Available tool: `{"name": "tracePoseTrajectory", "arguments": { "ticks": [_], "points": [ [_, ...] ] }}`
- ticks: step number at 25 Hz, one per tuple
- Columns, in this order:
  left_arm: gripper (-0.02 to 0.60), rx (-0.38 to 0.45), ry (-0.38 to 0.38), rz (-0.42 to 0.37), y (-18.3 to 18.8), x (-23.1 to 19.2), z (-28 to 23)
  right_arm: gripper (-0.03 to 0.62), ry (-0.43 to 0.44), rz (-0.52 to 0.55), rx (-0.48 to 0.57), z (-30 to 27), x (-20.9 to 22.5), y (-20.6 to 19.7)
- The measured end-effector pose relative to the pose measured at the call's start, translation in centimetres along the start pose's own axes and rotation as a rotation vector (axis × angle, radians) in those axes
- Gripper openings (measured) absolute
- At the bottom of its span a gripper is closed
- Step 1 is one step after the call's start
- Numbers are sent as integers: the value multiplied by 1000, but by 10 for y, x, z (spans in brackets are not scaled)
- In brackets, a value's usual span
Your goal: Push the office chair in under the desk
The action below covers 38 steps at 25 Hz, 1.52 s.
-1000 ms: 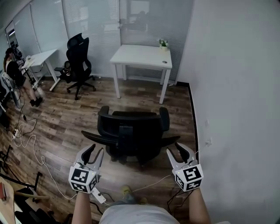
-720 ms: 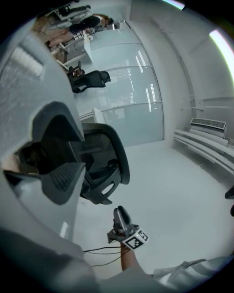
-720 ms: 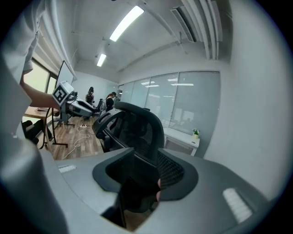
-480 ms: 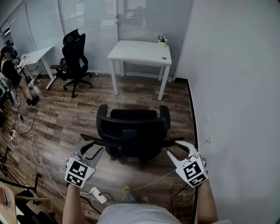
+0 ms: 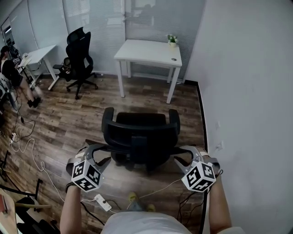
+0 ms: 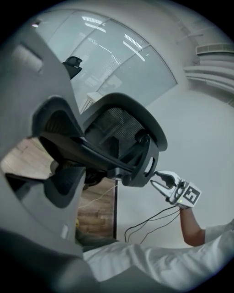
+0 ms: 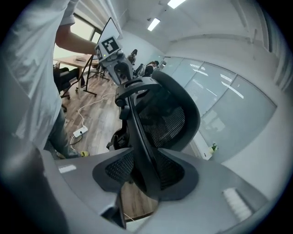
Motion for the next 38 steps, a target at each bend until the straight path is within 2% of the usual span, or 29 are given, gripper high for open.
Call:
{"name": "tracePoseTrajectory", "arguments": {
  "ticks": [4, 7, 12, 17, 22, 27, 38],
  "points": [
    [193, -2, -18, -24, 0, -3, 0, 141, 29, 108, -92, -15, -2, -4],
    [189, -2, 14, -54, 1, -10, -1, 141, 41, 138, -119, -24, -1, -5],
    [189, -29, -25, -108, -1, -9, -15, 147, 72, 138, -112, -27, -1, -4],
    [196, -98, -53, -216, -4, -7, -27, 149, 122, 163, -138, -32, -4, -3],
    [172, -122, -92, -245, -2, -7, -36, 152, 129, 187, -158, -44, -4, -5],
    [161, -162, -74, -309, -4, -10, -43, 153, 140, 184, -165, -48, -1, -5],
    [163, -130, -104, -327, -5, -15, -47, 163, 137, 138, -152, -53, 2, -4]
  ]
}}
Point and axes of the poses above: the fingertips, and each gripper's own axes: z backward along the fingers, x to its right, y out of its top, the point moved 3 cm from there along z, backward along the fingers, and after that the axes turned 12 degrees about z, right-handed, at the moved point
